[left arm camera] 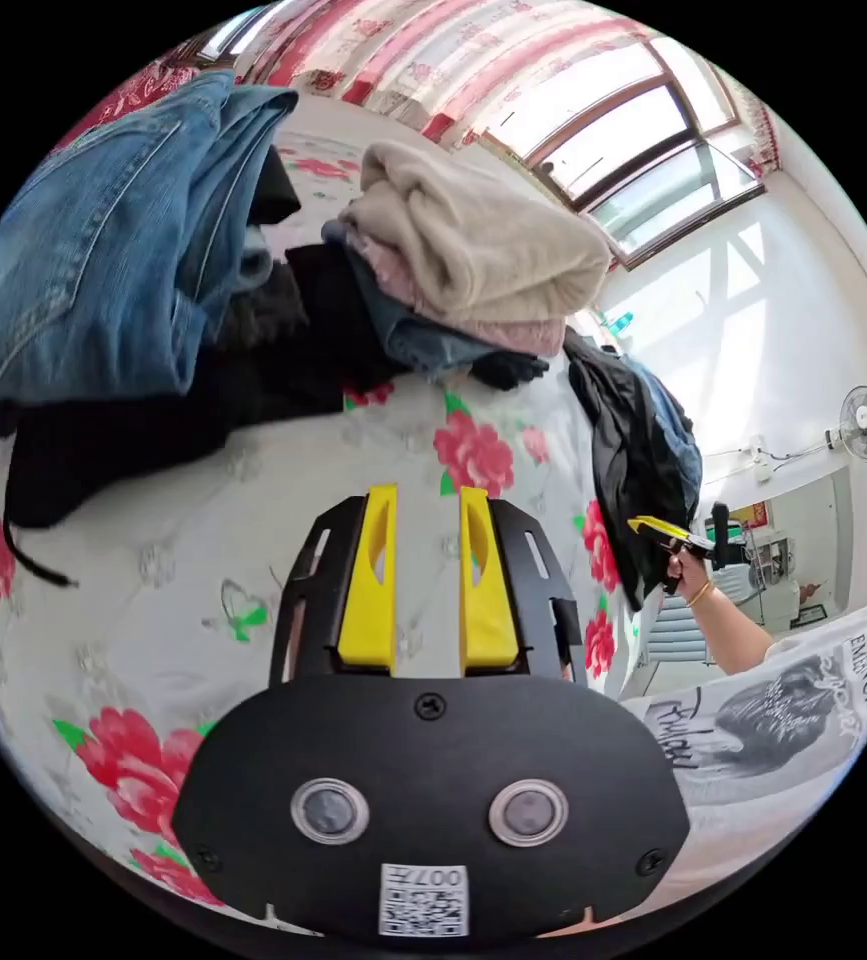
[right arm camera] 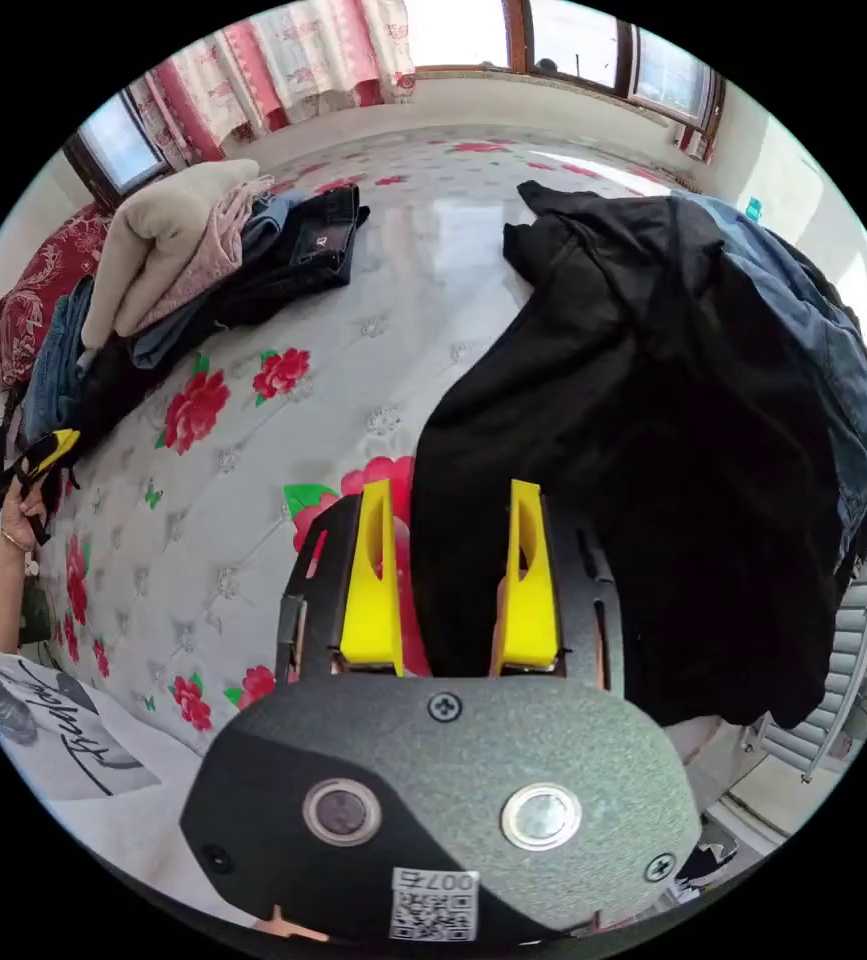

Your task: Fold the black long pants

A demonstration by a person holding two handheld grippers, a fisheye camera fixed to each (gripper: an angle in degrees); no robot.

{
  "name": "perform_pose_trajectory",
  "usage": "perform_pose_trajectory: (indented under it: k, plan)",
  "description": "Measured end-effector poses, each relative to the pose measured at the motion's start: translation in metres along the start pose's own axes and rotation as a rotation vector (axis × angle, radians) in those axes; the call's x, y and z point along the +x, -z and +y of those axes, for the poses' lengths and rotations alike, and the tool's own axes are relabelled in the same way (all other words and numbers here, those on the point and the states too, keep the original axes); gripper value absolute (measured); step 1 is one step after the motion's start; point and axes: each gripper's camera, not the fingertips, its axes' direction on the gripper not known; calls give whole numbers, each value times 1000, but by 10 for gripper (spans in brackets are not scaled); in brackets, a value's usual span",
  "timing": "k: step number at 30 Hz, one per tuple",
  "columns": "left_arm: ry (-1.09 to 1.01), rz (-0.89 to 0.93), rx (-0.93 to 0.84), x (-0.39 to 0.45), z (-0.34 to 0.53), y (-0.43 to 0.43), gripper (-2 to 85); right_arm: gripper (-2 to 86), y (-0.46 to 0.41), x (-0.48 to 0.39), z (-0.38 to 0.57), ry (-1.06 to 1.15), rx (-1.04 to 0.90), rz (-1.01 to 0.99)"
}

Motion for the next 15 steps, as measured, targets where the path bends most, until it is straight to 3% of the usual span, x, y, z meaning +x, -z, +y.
perform_pose_trajectory:
  k: [4, 8, 15]
  plan:
    - [77, -37, -200, 16, 118, -23, 87, 130, -6, 17, 92, -9, -195, 113]
    - [133, -10, -316, 39, 182, -45, 82, 124, -11, 13, 114, 1, -147, 122]
    - [-96, 96, -232, 98, 180, -33, 76, 66, 1, 12, 79, -111, -224, 46]
